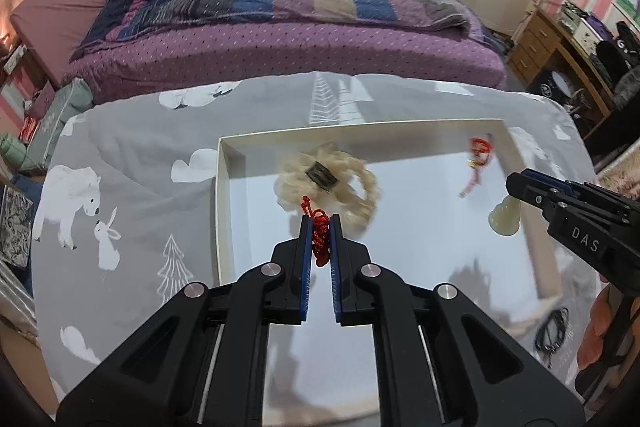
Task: Organize jewelry
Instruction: 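Carry both charms into the white tray and open both tools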
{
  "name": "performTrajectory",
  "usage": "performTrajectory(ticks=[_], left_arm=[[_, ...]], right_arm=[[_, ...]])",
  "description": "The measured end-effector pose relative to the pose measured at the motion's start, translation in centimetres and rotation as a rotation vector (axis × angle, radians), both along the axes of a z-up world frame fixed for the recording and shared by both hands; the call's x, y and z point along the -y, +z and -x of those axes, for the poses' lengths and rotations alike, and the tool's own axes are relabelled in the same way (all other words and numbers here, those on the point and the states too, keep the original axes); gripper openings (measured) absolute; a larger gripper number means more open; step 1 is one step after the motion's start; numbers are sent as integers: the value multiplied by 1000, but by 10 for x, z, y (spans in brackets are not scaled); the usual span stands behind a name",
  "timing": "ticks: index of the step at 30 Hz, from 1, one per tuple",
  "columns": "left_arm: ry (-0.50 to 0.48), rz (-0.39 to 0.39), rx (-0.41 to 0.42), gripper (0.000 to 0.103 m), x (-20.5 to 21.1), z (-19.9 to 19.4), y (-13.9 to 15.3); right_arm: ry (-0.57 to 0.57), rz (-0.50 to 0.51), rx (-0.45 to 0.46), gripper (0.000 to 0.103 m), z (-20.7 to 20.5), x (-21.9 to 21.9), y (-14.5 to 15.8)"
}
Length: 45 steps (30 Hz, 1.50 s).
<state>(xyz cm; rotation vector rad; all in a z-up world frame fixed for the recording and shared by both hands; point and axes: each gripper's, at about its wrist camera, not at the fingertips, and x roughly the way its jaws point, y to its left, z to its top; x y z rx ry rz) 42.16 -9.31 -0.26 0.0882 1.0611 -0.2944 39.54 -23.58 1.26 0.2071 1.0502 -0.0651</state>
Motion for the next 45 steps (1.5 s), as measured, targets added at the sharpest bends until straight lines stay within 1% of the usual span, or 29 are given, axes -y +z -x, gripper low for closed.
performTrajectory(ticks=[4,6,10,12,16,18,21,23,24,27,28,29,30,32,34,36,38,39,40,41,42,44,45], left_arm=[[17,-27,-21,6,-3,-18,-18],[25,-30,-28,6,-5,-25,-25],[38,-45,-19,6,-9,-35,-33],[47,-66,-18,6,-10,-38,-39],[53,-85,-37,6,-10,-42,-53],[57,-89,-46,6,-10,-44,-58],[60,-89,-44,7,-10,-44,-60],[61,-96,-41,7,-8,-44,-61],[62,-99,-37,7,-7,-43,-61],[67,-109,-27,9,-5,-42,-60],[70,-106,-27,11,-5,-42,-60],[75,-102,-28,15,-6,-42,-60],[79,-101,-29,18,-7,-41,-60],[90,-100,-23,35,-9,-40,-58],[88,-92,-12,43,-9,-38,-53],[89,-95,-2,48,-8,-34,-48],[84,-98,15,56,-7,-28,-40],[82,-93,23,57,-7,-24,-34],[82,-88,28,61,-8,-21,-30],[79,-81,36,67,-8,-17,-24],[75,-74,45,70,-10,-12,-18],[71,-64,77,81,-12,-1,-2],[69,-61,89,82,-13,4,5]], right_arm=[[13,15,-12,19,-21,-5,-18],[6,6,-19,19,-28,-5,-26],[14,13,-17,19,-37,-6,-35],[17,24,-12,19,-41,-7,-39],[16,26,-13,19,-46,-6,-45],[24,43,-15,19,-50,-7,-48],[34,56,-12,19,-53,-9,-50],[30,46,-17,20,-54,-8,-51],[28,39,-18,22,-54,-7,-53],[29,28,-19,23,-53,-5,-57],[32,29,-16,23,-52,-5,-57],[32,30,-15,23,-52,-5,-57],[30,26,-16,27,-51,-4,-57],[28,17,-15,34,-50,-3,-54],[25,26,-2,44,-47,-5,-47],[30,27,15,45,-44,-6,-37],[31,43,32,46,-39,-6,-25],[30,51,41,47,-36,-4,-20],[27,63,54,49,-32,-2,-13],[21,82,71,51,-26,0,-4],[19,96,86,54,-21,2,5],[7,127,112,55,-9,10,24],[-2,130,117,55,-4,13,30]])
